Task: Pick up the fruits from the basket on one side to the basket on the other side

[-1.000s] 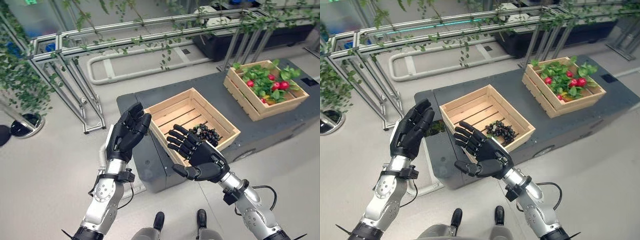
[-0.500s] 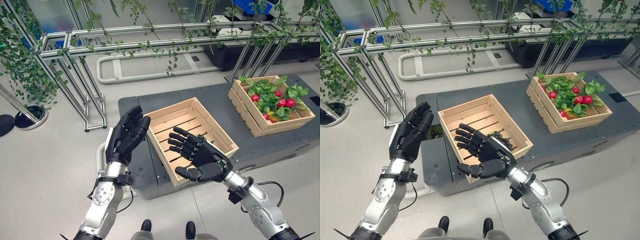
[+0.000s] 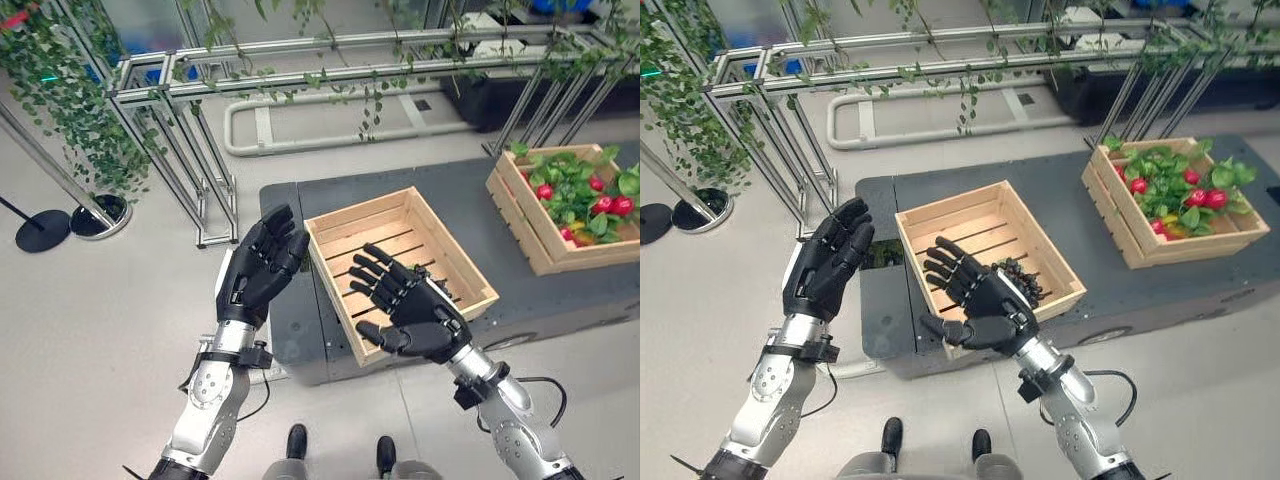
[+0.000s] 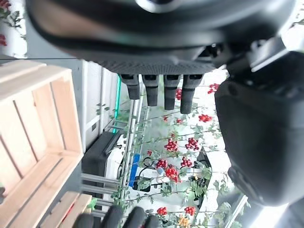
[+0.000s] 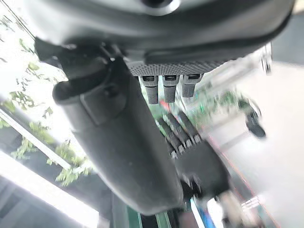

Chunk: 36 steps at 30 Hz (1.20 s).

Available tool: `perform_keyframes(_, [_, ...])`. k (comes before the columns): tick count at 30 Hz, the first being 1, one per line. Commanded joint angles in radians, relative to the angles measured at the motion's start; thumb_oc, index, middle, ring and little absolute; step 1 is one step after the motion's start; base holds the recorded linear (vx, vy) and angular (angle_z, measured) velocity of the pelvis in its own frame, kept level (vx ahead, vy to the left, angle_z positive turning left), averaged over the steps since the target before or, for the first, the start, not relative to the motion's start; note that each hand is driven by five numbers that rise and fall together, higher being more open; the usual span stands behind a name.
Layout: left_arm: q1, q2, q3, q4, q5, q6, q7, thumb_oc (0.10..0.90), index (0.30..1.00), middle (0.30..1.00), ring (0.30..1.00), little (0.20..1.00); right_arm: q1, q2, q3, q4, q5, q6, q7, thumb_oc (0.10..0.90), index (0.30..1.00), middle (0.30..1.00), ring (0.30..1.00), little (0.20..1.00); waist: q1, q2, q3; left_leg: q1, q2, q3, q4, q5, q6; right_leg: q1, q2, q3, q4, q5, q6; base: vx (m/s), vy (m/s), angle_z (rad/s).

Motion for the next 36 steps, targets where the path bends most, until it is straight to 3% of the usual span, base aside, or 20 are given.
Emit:
perform_keyframes(1, [-0.054,0.020,0.041,-0.063,0.023,-0.162,-0.030,0.800,0.900,0.900,0.900,0.900,-0.030,0.041,-0.026,-0.083,-0.020,-0.218,-0.113,0.800,0.900,0.900,0.900,0.900,0.009,-0.022,-0.067,-0.091,-0.019,-0.029,0.016,0.049,0.006,0.030,-0.001,-0.067,0.000,0.043,-0.021,0.17,0.463,-0.81])
perform_keyframes(3, [-0.045,0.028,0.048,-0.075,0.032,-0.145,-0.033,0.800,0.900,0.900,0.900,0.900,0.016,0.060,-0.056,-0.099,-0.001,-0.273,-0.174,0.800,0.900,0.900,0.900,0.900,-0.006,-0.015,-0.076,-0.049,-0.026,-0.009,0.009,0.016,0.018,0.016,-0.030,-0.072,0.043,0.023,0.000,0.15,0.354,-0.52])
perform_keyframes(6, [-0.038,0.039,0.053,-0.082,0.043,-0.133,-0.028,0.800,0.900,0.900,0.900,0.900,0.047,0.064,-0.074,-0.129,-0.014,-0.284,-0.222,0.800,0.900,0.900,0.900,0.900,-0.016,-0.012,-0.080,-0.034,-0.028,0.006,0.008,0.002,0.026,-0.002,-0.046,-0.069,0.067,0.018,0.012,0.07,0.181,-0.41])
perform_keyframes(7, [-0.035,0.054,0.055,-0.087,0.065,-0.125,-0.008,0.800,0.900,0.900,0.900,0.900,0.073,0.075,-0.091,-0.160,-0.038,-0.295,-0.295,0.800,0.900,0.900,0.900,0.900,-0.031,-0.011,-0.084,-0.026,-0.037,0.031,0.017,-0.019,0.038,-0.027,-0.076,-0.059,0.073,0.036,0.034,0.05,0.194,-0.37])
perform_keyframes(14, [-0.061,0.087,0.126,-0.078,0.153,-0.113,0.082,0.800,0.900,0.900,0.900,0.900,0.072,0.089,-0.131,-0.130,-0.098,-0.287,-0.403,0.800,0.900,0.900,0.900,0.900,-0.036,-0.019,-0.078,-0.025,-0.024,0.144,0.043,-0.070,0.055,-0.068,-0.153,-0.090,0.033,0.098,0.087,-0.01,0.023,-0.59])
perform_keyframes(24, [-0.096,0.083,0.120,-0.058,0.202,-0.115,0.137,0.800,0.900,0.900,0.900,0.900,0.085,0.101,-0.210,-0.077,-0.221,-0.282,-0.690,0.800,0.900,0.900,0.900,0.900,-0.086,-0.010,-0.104,-0.008,0.040,0.170,-0.016,-0.029,0.023,-0.080,-0.078,-0.048,0.000,0.085,0.044,0.02,-0.102,-0.26])
perform_keyframes(32, [-0.093,0.081,0.081,-0.075,0.144,-0.102,0.062,0.800,0.900,0.900,0.900,0.900,0.119,0.105,-0.178,-0.048,-0.179,-0.253,-0.683,0.800,0.900,0.900,0.900,0.900,-0.100,-0.004,-0.115,-0.008,0.045,0.162,-0.016,-0.042,0.021,-0.081,-0.079,-0.049,0.000,0.083,0.044,0.01,-0.014,-0.02])
perform_keyframes(36, [-0.079,0.082,0.028,-0.099,0.094,-0.077,-0.021,0.800,0.900,0.900,0.900,0.900,0.142,0.127,-0.145,-0.022,-0.087,-0.237,-0.642,0.800,0.900,0.900,0.900,0.900,-0.108,-0.004,-0.123,0.000,0.056,0.168,-0.016,-0.046,0.019,-0.073,-0.069,-0.055,0.000,0.075,0.039,-0.01,-0.157,0.01])
